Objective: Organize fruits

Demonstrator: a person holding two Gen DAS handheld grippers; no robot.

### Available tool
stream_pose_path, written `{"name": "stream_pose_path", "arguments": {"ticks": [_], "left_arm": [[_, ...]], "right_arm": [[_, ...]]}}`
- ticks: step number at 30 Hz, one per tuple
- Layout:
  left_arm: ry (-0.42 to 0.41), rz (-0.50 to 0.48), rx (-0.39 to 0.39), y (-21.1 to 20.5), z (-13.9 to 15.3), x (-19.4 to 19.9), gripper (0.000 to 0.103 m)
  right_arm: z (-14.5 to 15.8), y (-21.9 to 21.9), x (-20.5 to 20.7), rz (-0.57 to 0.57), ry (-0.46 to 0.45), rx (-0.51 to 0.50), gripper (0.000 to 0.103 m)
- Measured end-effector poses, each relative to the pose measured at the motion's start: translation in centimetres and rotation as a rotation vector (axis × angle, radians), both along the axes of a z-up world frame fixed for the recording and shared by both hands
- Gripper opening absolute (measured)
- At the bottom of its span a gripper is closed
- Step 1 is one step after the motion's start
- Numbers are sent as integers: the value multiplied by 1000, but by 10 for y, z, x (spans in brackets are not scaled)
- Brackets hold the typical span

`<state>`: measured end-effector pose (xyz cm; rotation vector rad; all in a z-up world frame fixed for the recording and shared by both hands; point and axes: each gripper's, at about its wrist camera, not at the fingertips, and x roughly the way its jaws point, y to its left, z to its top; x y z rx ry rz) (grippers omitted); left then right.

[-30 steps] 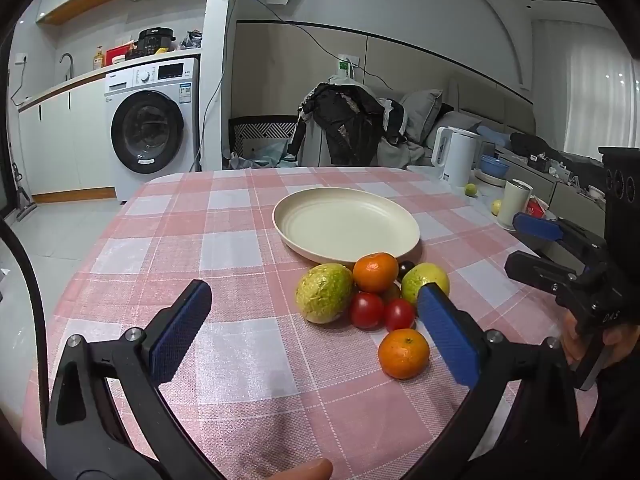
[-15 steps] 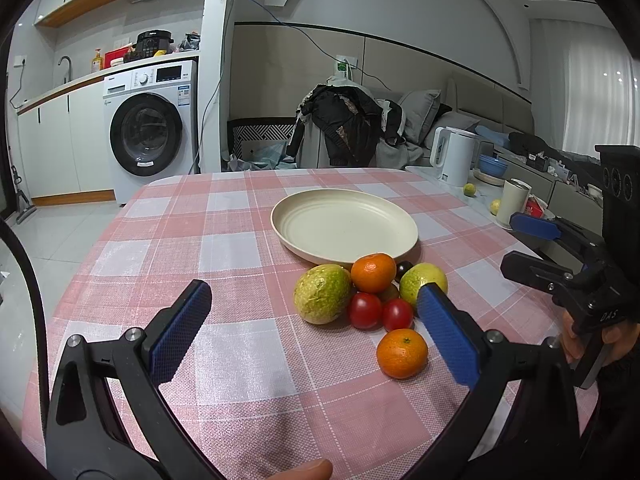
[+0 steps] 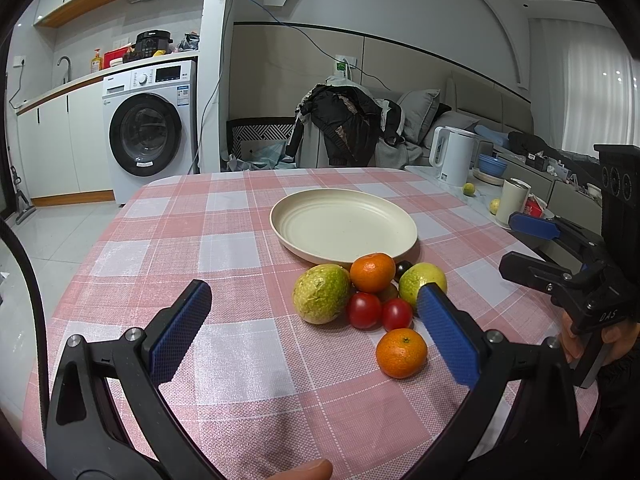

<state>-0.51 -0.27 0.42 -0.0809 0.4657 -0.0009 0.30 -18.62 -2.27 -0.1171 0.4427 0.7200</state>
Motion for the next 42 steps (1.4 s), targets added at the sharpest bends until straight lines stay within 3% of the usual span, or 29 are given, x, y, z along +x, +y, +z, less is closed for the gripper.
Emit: {"name": "stream_pose_path", "arguments": {"ticks": [42], "left_arm": [[6, -12, -4, 0, 0, 0, 103]], "right_arm": [[-3, 2, 2, 18, 15, -26, 103]]}}
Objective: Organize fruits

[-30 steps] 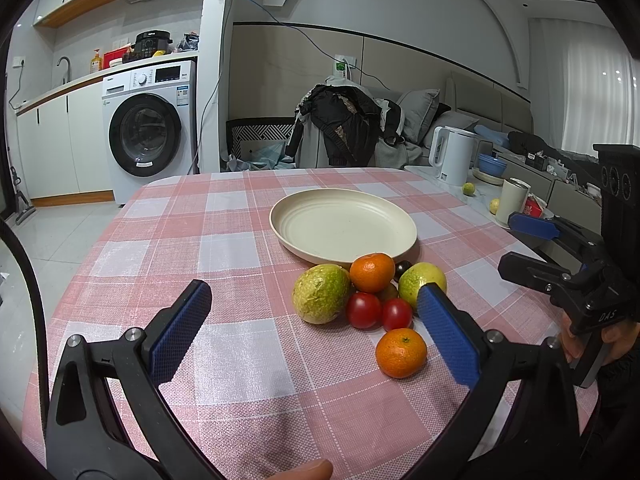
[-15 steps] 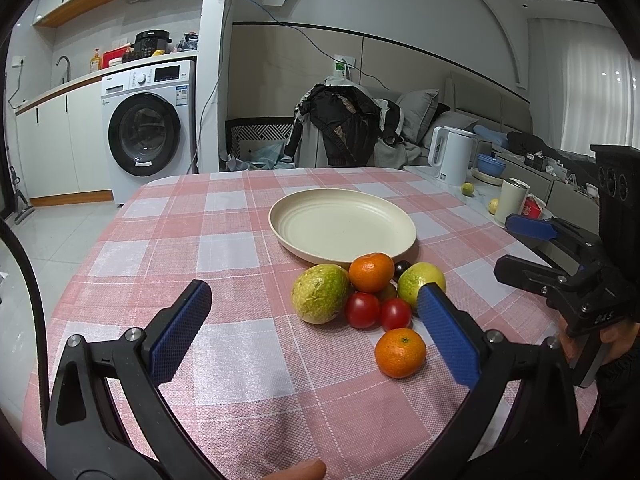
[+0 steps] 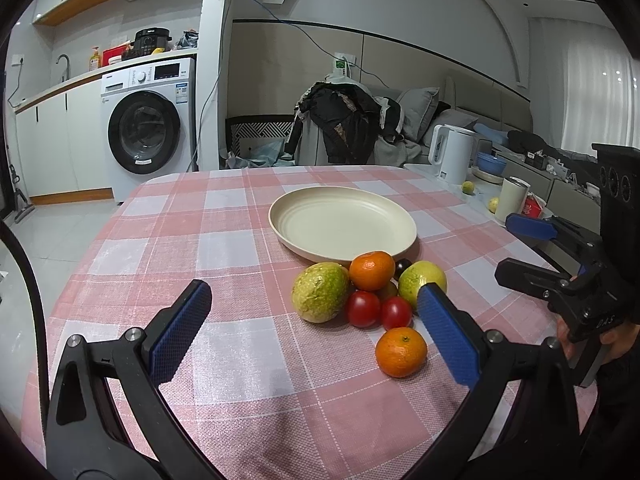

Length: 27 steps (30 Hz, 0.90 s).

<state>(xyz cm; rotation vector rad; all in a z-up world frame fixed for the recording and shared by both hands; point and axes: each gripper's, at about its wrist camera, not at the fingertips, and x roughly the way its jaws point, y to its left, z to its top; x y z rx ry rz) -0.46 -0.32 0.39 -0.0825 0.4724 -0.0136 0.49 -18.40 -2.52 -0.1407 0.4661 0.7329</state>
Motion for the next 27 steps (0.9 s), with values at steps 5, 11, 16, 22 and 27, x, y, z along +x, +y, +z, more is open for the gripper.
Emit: {"name": "stream_pose_path", "arguments": {"ticks": [5, 11, 16, 22, 27], "left_arm": [[-2, 11, -2, 4, 0, -2, 103], [13, 8, 2, 2, -1, 2, 103], [38, 2, -1, 2, -4, 7, 103], [76, 5, -11, 4, -7, 15, 103], [79, 15, -15, 5, -8, 19, 103]], "right_arm": [[0, 2, 1, -2, 6, -6, 103], [-1, 6, 5, -36, 14, -37, 103], [-2, 10, 8, -51, 25, -66, 103], [-7, 16, 15, -50, 70, -96, 103], [-9, 22, 21, -49, 106, -109, 103]]}}
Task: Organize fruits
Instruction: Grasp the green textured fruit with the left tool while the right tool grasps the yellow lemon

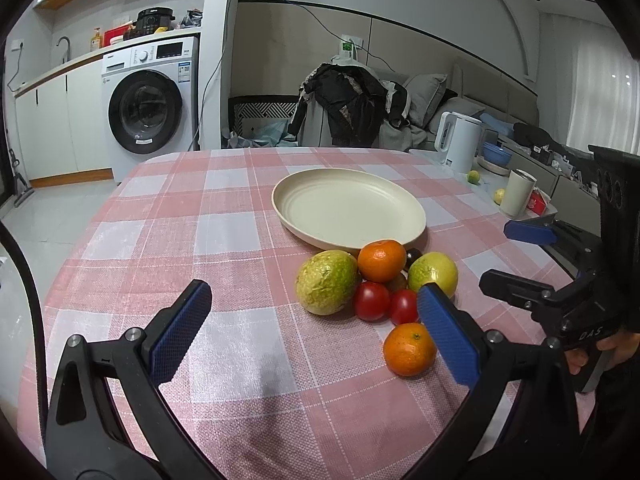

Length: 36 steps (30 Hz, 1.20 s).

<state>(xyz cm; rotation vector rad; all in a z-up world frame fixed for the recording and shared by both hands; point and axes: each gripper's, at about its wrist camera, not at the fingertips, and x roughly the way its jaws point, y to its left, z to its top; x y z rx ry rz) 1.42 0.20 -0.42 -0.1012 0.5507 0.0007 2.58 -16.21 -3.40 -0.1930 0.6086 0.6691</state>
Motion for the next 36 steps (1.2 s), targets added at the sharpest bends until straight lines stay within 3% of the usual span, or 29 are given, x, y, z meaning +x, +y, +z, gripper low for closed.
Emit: {"name": "stream_pose_path", "arguments": {"ticks": [11, 24, 29, 34, 36], "left_arm": [[42, 8, 5, 3, -4, 17, 103], [148, 17, -36, 17, -22, 58, 100], [180, 7, -56, 19, -27, 67, 99], [218, -20, -68, 17, -34, 78, 90], [235, -33, -78, 15, -36, 82, 78]], "right_arm": [[-10, 13, 18, 11, 117, -11, 99], [-31, 23, 40, 21, 268, -13, 74], [-32, 27, 42, 25, 287, -4, 71], [-34, 31, 45, 21, 305, 7, 65], [-35, 32, 44, 25, 309, 7, 63]]}}
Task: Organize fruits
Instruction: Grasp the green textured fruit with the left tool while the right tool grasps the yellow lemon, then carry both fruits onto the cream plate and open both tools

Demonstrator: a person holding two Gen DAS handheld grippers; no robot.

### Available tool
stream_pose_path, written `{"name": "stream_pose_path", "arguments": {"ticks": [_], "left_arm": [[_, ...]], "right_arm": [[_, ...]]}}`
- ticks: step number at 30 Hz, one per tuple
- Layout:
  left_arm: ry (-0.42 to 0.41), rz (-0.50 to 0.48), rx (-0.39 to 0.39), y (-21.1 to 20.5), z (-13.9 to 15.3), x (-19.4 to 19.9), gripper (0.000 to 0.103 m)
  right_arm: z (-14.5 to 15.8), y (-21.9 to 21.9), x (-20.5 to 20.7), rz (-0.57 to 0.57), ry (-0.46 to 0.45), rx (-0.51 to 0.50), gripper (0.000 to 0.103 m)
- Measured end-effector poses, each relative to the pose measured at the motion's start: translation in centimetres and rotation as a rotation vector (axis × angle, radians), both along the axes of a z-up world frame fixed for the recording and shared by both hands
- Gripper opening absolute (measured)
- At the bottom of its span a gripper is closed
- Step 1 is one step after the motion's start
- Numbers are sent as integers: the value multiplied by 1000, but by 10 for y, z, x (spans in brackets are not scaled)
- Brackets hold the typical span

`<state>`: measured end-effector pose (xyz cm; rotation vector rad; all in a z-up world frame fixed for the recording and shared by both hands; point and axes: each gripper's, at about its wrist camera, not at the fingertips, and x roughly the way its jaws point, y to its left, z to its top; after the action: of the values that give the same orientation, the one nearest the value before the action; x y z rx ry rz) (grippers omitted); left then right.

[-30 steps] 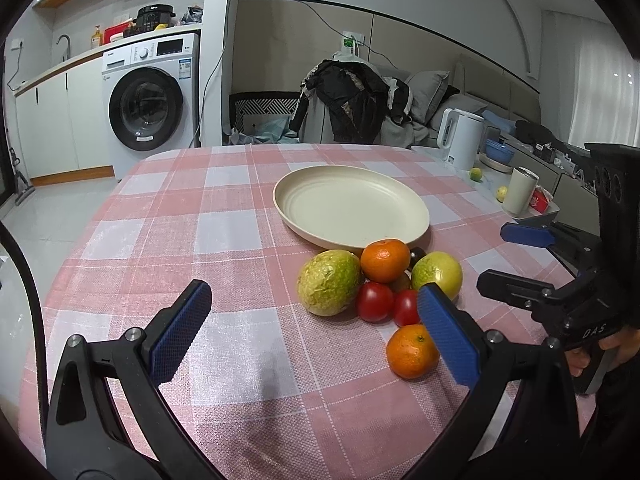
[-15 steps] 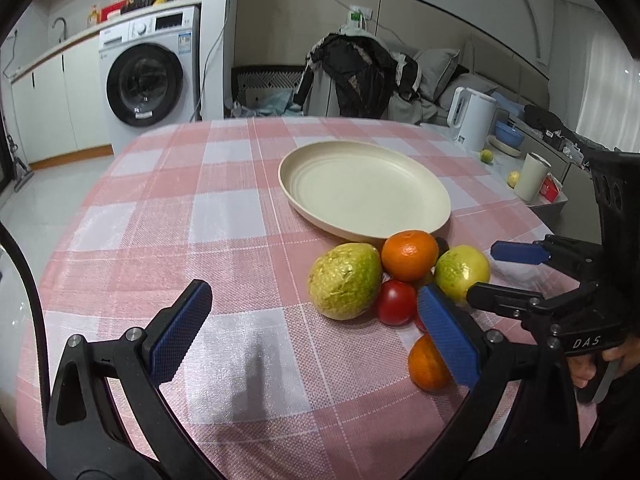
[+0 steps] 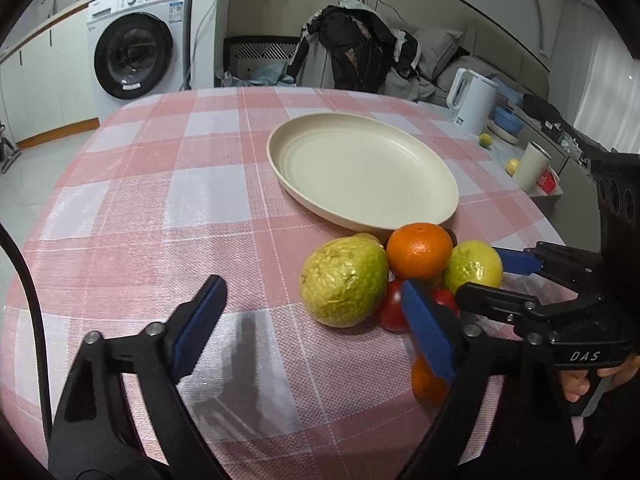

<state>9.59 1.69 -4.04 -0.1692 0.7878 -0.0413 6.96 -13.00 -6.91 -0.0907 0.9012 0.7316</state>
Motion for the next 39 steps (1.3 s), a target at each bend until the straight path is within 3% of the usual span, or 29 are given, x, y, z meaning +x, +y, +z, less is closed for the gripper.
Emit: {"name": "stream_pose_path", "arguments": {"ticks": [4, 8, 24, 30, 39], "left_arm": [[11, -29, -69, 1, -4, 5, 64], [1, -60, -89, -1, -4, 6, 46], [-46, -70, -84, 2, 3, -10, 44], [-64, -77, -80, 4, 8, -19, 36], [-37, -74, -80, 3, 5, -18, 42]], "right_arm": [[0, -1, 2, 0, 14, 14, 62], [0, -3, 1, 7, 34, 32, 56], [2, -12, -6, -5, -4, 50, 54], [5, -15, -8, -4, -16, 53, 54], [6, -18, -9, -2, -19, 61, 54]]}}
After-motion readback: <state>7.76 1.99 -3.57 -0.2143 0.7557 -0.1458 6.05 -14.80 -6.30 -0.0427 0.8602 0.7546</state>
